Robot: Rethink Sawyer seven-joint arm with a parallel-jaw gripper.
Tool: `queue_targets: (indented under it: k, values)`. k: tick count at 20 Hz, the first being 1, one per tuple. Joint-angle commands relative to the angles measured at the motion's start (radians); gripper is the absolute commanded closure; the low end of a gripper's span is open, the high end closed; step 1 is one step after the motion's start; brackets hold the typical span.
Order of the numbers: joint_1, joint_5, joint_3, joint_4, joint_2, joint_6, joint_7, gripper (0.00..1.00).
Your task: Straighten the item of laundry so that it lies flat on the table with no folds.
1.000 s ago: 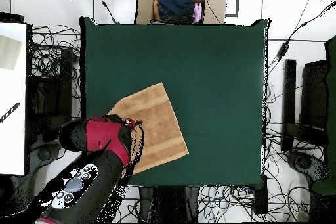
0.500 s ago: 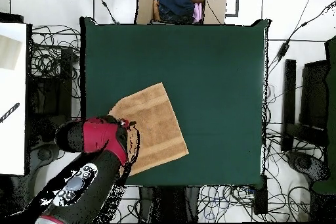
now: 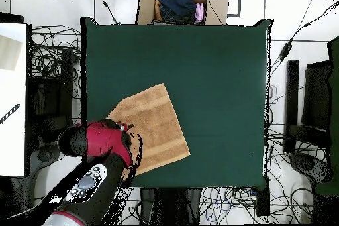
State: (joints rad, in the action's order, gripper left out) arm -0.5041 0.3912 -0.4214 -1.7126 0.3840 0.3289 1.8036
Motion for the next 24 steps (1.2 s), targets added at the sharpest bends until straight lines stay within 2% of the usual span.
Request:
queue_targets:
  k: [1, 18, 24]
  values:
    - [0.076, 0.040, 0.215, -0.124, 0.018, -0.134, 0.232, 0.00]
    - [0.244, -0.011, 0.405, -0.221, 0.077, -0.252, 0.209, 0.00]
    - [0.218, 0.006, 0.385, -0.206, 0.079, -0.221, 0.214, 0.00]
